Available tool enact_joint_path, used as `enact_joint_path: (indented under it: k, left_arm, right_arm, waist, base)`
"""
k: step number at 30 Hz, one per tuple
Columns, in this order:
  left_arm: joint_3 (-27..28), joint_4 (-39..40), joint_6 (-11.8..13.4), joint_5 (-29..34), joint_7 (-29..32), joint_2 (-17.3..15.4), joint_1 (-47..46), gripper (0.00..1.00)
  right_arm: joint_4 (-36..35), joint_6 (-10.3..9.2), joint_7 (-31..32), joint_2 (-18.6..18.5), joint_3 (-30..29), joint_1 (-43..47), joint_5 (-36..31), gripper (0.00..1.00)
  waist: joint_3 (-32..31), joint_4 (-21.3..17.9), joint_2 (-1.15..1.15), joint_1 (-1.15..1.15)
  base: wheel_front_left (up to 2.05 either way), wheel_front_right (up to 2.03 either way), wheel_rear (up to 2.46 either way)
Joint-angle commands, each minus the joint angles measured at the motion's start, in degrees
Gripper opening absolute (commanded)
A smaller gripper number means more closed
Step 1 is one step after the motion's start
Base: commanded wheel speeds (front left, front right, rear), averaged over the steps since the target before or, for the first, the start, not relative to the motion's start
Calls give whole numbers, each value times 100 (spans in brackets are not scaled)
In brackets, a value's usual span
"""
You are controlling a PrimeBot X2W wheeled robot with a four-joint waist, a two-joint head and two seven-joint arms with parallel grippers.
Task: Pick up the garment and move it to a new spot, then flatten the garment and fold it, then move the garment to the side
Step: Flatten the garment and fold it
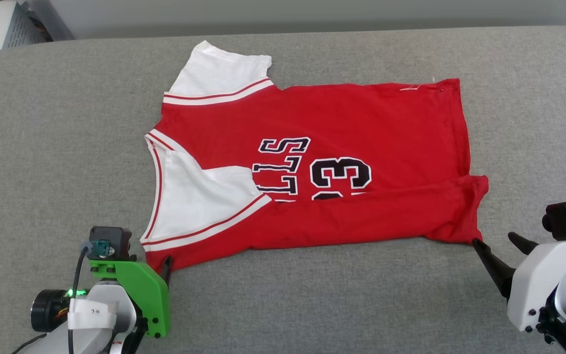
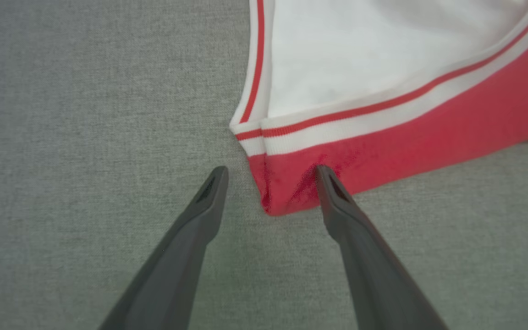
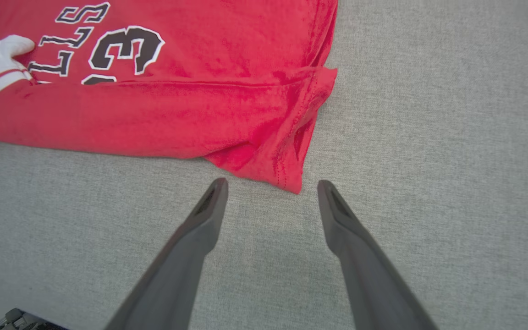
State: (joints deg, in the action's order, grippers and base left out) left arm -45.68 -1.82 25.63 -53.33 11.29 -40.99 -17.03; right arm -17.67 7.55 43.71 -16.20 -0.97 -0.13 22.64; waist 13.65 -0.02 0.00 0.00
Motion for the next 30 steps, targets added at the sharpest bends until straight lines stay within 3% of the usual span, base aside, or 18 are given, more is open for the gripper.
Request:
enact_joint_path:
  k: [1, 8, 9, 10, 17, 19, 21, 30]
  left_arm:
    - [42, -109, 48, 45, -63, 56, -133, 100]
    - [8, -567, -49, -58, -13, 192, -150, 100]
    - [-83, -720, -214, -184, 171, 249, -125, 18]
    - [-118, -856, -425, -263, 165, 311, -118, 0]
    - [20, -569, -578, -193, -347, 270, -81, 0]
    - [93, -165, -470, -153, -435, 160, -40, 0]
    - [151, 475, -194, 54, -401, -87, -130, 0]
    - [162, 783, -76, 182, -393, -123, -262, 0]
  right_arm:
    - [-54, -6, 26, 62, -18, 8, -60, 100]
    - [-84, -6, 44, 106, -31, 3, -89, 100]
    - [-55, -6, 39, 106, -35, -8, -94, 100]
    - [44, -6, 47, 111, -41, 5, -107, 100]
    - [290, -6, 22, 60, -134, 176, -128, 100]
    - [353, -6, 142, -11, -150, 135, -145, 100]
    - [781, -6, 291, 41, -258, -304, -305, 100]
    - [1751, -6, 232, 282, -243, -954, -600, 100]
  waist:
    - [113, -46, 0, 0]
    - [233, -57, 0, 0]
    - [228, -49, 0, 0]
    - [93, -13, 0, 0]
    - [-449, 143, 0, 0]
    - [-485, 202, 0, 0]
    - [-251, 309, 0, 0]
    - [60, 449, 0, 0]
  base:
    - [0, 0, 0]
    - [0, 0, 0]
    - [0, 0, 0]
    - [0, 0, 0]
    - [0, 0, 0]
    - [0, 0, 0]
    - [0, 0, 0]
    - [0, 0, 0]
